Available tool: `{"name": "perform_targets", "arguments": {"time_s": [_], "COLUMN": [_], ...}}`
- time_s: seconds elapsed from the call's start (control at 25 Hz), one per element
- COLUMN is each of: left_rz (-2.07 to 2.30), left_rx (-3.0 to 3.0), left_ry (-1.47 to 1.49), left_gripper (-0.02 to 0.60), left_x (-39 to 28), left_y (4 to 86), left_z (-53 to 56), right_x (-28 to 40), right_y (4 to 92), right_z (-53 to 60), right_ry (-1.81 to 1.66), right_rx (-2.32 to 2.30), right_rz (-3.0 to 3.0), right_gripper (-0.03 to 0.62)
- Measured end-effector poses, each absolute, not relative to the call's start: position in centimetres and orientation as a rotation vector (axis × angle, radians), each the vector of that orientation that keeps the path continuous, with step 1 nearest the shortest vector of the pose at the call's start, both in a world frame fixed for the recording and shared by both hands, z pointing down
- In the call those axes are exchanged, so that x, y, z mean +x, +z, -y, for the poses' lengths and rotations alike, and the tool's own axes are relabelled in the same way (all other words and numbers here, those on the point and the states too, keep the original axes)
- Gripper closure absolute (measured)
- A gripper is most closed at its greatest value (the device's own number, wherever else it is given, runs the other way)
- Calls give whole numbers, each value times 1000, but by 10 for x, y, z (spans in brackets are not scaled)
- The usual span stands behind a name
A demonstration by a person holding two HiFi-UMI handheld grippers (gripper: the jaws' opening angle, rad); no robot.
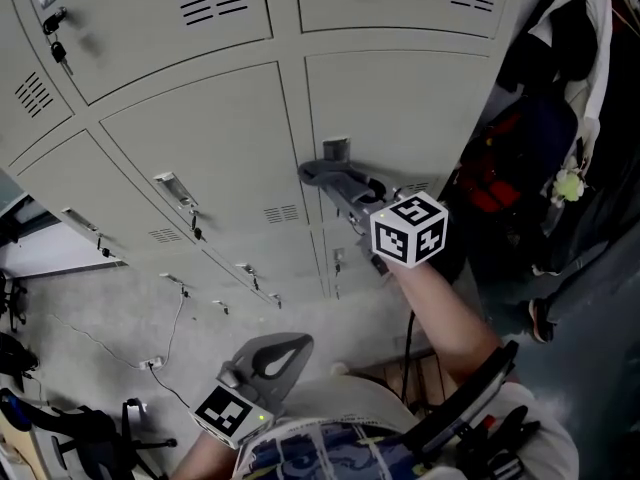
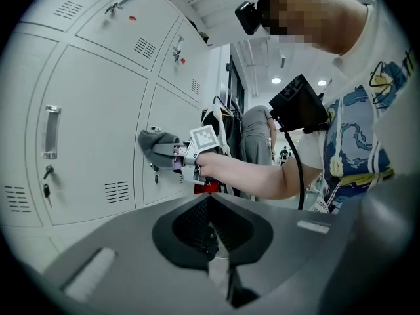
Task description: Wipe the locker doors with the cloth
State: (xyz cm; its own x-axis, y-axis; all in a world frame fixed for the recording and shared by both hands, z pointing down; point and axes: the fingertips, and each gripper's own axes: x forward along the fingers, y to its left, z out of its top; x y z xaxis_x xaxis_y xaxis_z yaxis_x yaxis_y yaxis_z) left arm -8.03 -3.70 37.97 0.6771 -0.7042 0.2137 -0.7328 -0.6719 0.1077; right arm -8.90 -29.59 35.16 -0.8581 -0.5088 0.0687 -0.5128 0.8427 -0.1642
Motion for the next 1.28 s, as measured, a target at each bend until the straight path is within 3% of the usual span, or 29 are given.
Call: {"name": "perform_targets", "arguments": {"time_s": [0.48, 1.28], "left_rz": [1089, 975], "left_rx": [2726, 2756], "left_ry": [240, 255], "left_gripper": [580, 580], "left_x": [-66, -34], "left_y": [384, 382], "left_z": [44, 49], "right_x": [-27, 132], "right_y": [351, 362], "right_z": [321, 370], "right_ry": [283, 395], "right_rx": [1032, 1503], "right_rz": [2958, 2844], "right_gripper": [503, 503]}}
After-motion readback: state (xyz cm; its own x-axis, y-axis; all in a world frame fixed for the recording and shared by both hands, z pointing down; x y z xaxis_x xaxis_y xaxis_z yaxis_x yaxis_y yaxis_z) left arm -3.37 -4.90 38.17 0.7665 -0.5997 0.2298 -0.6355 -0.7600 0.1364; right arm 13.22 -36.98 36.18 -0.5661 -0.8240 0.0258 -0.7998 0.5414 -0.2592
